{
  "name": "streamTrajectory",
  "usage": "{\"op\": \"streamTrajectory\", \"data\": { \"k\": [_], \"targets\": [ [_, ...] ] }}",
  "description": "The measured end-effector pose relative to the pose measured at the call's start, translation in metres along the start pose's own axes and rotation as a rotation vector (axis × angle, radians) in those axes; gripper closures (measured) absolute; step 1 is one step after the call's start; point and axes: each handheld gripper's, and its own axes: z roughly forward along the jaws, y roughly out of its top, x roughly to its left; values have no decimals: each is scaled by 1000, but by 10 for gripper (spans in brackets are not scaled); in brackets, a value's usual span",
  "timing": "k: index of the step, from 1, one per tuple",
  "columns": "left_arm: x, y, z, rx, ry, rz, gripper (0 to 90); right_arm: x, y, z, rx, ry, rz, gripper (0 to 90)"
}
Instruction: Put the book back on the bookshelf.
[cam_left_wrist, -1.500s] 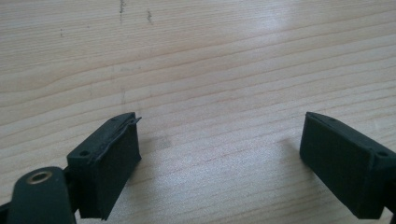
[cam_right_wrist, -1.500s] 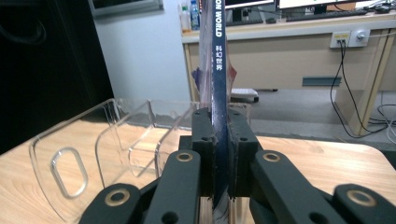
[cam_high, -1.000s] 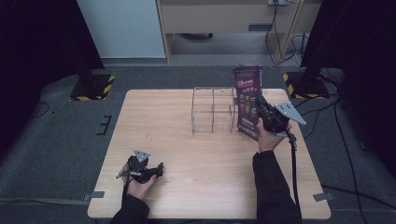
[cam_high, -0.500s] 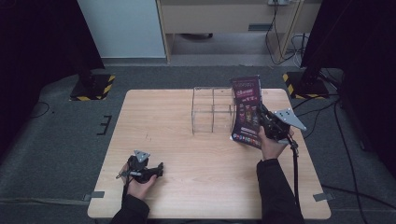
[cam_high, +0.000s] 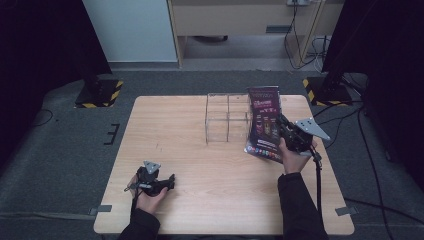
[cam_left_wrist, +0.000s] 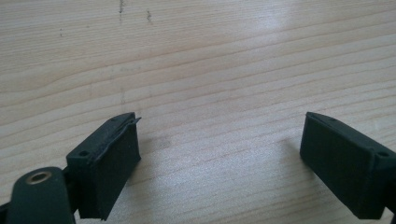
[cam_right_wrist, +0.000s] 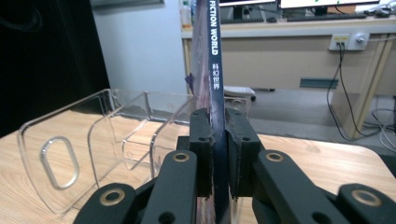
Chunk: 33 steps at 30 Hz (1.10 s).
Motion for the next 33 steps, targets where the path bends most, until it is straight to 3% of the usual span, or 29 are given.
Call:
{"op": "streamTrajectory", "data": {
  "k": [11, 14, 17, 22, 33],
  "targets": [
    [0, 0, 0, 0, 0, 0, 109, -5, 7, 6, 104, 0, -3, 796],
    [0, 0, 0, 0, 0, 0, 109, -3, 9, 10, 145, -1, -20, 824],
    [0, 0, 0, 0, 0, 0, 109, 1, 11, 9, 150, -23, -48, 844],
    [0, 0, 0, 0, 0, 0, 109, 7, 15, 8, 107, -7, -55, 847],
    [0, 0, 0, -1, -2, -1, 108, 16, 35, 20, -83, -34, -54, 847]
  ]
}}
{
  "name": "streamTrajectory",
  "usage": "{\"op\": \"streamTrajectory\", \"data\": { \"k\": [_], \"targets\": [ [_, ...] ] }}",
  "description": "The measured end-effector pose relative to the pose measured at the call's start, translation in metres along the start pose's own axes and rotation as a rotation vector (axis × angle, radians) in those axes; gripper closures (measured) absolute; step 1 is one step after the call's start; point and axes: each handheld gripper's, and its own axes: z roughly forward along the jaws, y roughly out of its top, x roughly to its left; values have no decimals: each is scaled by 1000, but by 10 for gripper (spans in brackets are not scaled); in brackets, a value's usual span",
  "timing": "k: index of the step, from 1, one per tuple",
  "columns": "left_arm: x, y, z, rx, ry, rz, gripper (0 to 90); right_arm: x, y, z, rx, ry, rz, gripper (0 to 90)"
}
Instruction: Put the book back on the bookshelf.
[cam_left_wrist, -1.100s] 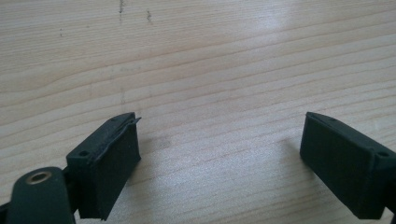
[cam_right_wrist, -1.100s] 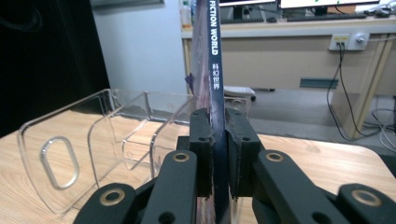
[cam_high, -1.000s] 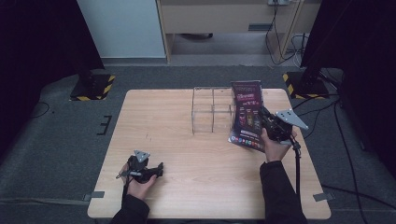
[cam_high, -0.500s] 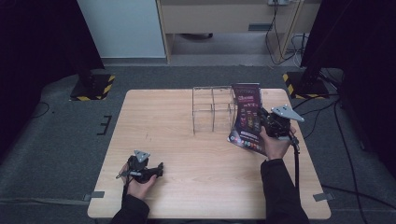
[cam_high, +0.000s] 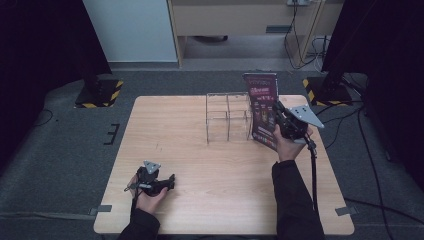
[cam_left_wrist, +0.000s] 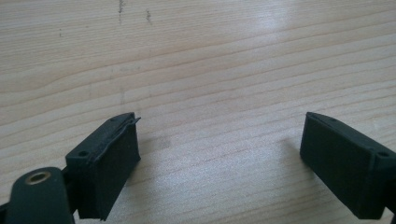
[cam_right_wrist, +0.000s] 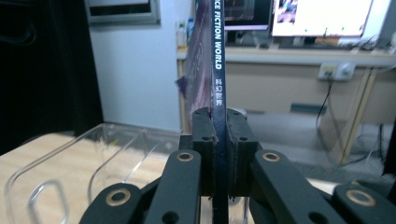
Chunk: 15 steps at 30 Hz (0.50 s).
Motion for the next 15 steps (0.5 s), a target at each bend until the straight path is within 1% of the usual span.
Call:
{"op": "streamTrajectory", "data": {
  "k": [2, 3, 5, 6, 8, 12, 15],
  "targets": [
    [0, 0, 0, 0, 0, 1, 107, 1, 2, 4, -20, 1, -5, 846],
    [0, 0, 0, 1, 0, 2, 107, 2, 1, 6, -29, -9, -18, 846],
    [0, 0, 0, 0, -1, 1, 107, 2, -2, 10, -26, -3, -8, 846],
    [0, 0, 0, 0, -1, 0, 107, 3, -5, 11, -37, -1, -1, 846],
    [0, 0, 0, 1, -1, 1, 106, 4, -7, 8, -44, 7, 4, 845],
    [0, 0, 0, 0, -1, 1, 106, 5, -9, 1, -35, 17, 2, 842],
    [0, 0, 0, 1, 0, 1, 106, 5, -11, -5, -31, 22, -8, 838]
  ]
}}
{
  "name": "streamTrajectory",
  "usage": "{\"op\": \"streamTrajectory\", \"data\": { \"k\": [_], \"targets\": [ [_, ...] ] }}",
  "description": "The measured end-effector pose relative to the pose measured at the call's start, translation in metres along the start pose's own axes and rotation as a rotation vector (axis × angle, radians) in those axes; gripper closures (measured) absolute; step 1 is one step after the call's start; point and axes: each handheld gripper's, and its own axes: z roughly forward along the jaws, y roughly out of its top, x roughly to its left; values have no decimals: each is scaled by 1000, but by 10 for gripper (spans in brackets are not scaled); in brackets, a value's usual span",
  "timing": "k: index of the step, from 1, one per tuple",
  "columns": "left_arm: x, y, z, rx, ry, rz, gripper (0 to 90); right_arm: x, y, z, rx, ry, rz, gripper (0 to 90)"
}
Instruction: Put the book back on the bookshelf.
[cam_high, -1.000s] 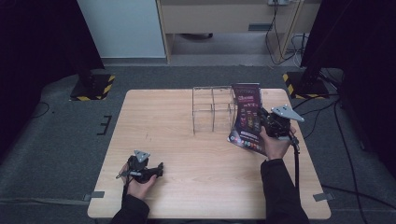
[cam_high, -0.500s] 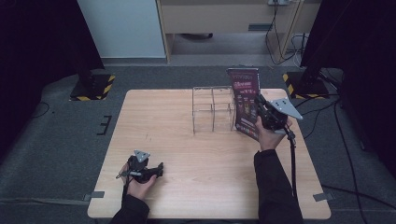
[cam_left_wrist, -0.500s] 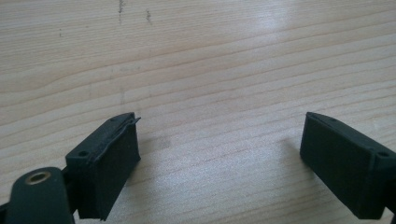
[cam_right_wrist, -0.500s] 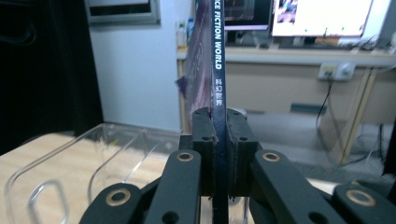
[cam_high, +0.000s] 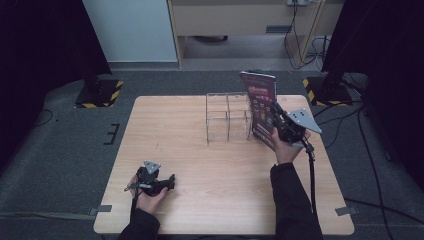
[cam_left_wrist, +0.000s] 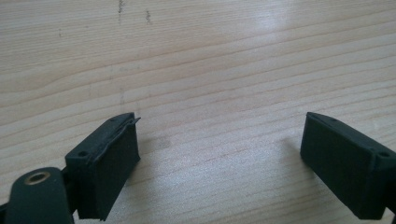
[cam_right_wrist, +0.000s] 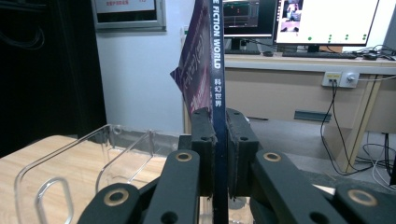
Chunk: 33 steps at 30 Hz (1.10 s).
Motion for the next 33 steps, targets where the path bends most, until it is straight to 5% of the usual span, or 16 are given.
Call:
{"op": "streamTrajectory", "data": {
  "k": [8, 16, 22, 33],
  "targets": [
    [0, 0, 0, 0, 0, 0, 105, 1, -6, -18, 20, 7, -14, 819],
    [0, 0, 0, 1, 1, 1, 105, -1, -12, -32, 98, -3, -16, 801],
    [0, 0, 0, 1, 1, 1, 104, -9, -16, -39, 134, -19, 34, 800],
    [0, 0, 0, 1, 1, 1, 104, -10, -23, -48, 174, -19, 44, 807]
  ]
}}
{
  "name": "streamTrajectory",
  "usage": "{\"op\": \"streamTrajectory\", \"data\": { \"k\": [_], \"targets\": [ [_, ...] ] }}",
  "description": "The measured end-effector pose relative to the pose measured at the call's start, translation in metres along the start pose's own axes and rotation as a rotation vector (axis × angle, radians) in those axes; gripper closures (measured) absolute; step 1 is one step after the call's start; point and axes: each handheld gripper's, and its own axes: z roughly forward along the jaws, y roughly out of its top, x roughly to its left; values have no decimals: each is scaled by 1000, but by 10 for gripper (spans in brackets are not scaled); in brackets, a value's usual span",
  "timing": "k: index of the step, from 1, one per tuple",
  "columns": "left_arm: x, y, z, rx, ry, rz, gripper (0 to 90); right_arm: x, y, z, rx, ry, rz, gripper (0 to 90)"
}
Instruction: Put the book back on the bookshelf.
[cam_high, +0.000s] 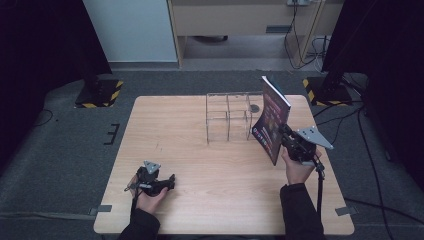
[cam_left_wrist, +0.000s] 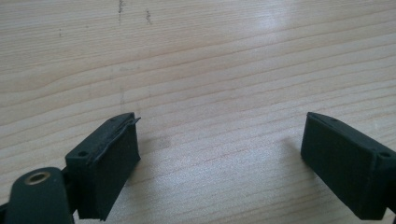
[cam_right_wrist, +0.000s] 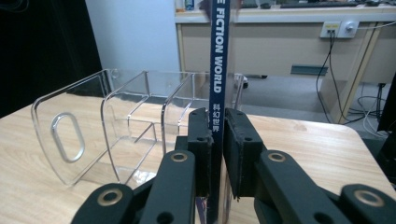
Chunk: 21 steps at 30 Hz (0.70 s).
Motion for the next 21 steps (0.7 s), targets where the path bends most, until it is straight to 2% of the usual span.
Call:
{"op": "streamTrajectory", "data": {
  "k": [4, 11, 13, 15, 17, 18, 21],
  "targets": [
    [0, 0, 0, 0, 0, 0, 104, -1, 1, 3, 30, 23, 4, 781],
    [0, 0, 0, 0, 0, 0, 104, -3, 8, 9, 76, 20, 7, 749],
    [0, 0, 0, 0, 0, 0, 104, -2, 12, 11, 89, 5, 9, 741],
    [0, 0, 0, 0, 0, 0, 104, -2, 15, 13, 103, -8, 11, 770],
    [0, 0, 0, 0, 0, 0, 104, 0, 19, 14, 126, -49, 13, 824],
    [0, 0, 0, 0, 0, 0, 104, 0, 20, 14, 124, -67, 8, 838],
    [0, 0, 0, 0, 0, 0, 104, -2, 22, 13, 101, -61, 40, 841]
  ]
}}
